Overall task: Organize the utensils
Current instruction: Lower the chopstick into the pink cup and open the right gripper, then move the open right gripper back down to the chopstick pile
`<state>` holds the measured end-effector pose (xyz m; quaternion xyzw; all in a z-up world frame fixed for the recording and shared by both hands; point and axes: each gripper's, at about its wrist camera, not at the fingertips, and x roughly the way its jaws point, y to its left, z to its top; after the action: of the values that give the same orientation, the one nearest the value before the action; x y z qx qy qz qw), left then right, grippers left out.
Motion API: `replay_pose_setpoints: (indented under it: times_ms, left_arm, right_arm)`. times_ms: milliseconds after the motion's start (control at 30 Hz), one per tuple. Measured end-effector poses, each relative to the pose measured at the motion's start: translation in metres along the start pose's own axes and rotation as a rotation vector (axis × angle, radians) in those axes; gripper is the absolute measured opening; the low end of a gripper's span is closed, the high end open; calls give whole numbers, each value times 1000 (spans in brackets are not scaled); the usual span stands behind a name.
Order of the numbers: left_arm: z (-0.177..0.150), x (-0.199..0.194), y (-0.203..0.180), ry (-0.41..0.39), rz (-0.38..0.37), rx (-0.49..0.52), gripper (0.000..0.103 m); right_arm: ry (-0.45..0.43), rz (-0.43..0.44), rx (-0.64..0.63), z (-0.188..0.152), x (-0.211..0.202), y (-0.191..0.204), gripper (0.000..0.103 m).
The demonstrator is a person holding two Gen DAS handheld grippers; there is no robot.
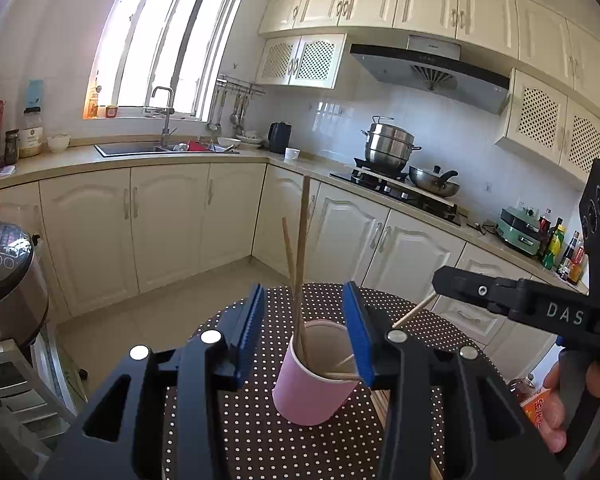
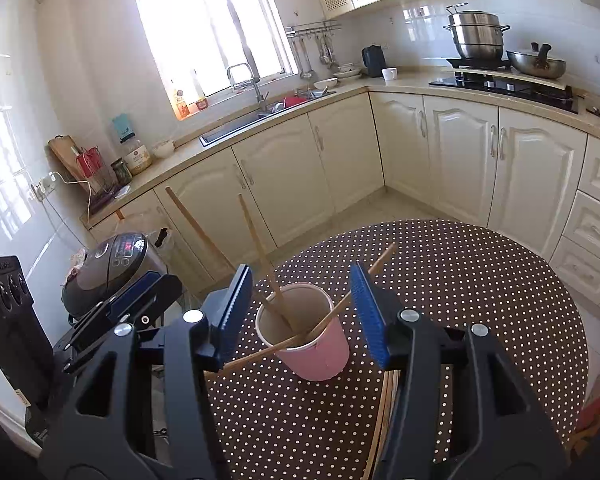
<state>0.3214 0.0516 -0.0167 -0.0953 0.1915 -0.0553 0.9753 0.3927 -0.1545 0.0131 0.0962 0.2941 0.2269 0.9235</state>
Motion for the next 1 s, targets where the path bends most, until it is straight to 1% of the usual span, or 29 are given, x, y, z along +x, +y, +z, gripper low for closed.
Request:
replay_pose_setpoints:
  times_ms: [100,267,333,467,567,633,833,933,1000]
  left_arm:
    - [-5,-6,0,13,-5,1,42]
    - [-20,-16,-2,38,-2,3,52]
    - [-29,-18,-4,58,-8,-2,52]
    - [-50,-16,-10,105,-17,7,52]
    - [-65,-12,-15,146,-35,-3,54]
    - [-77,-6,-19,187,-70,-11,54]
    - [-115,19,-41,310,-131,8,54]
    - [-129,38,-53,394,-162,17,54]
    - [-138,52,-60,457,-166,27,54]
  right_arm:
    - [-16,-4,12,-2,-12,-5,51]
    - [-35,-23,18,-10,-33,-18,51]
    - [-35,-36,18,-18,-41,-25,51]
    - [-11,-61,18,-34,-45,-39,51]
    - [24,-75,31,-49,-43,-55,51]
    - [44,-82,40,-58,-41,-64,51]
    - [115,-97,76,-86,-28,-92,51]
    - [144,-99,95,-96,-20,-103,51]
    - [171,-95,111,-104,-14,-113,51]
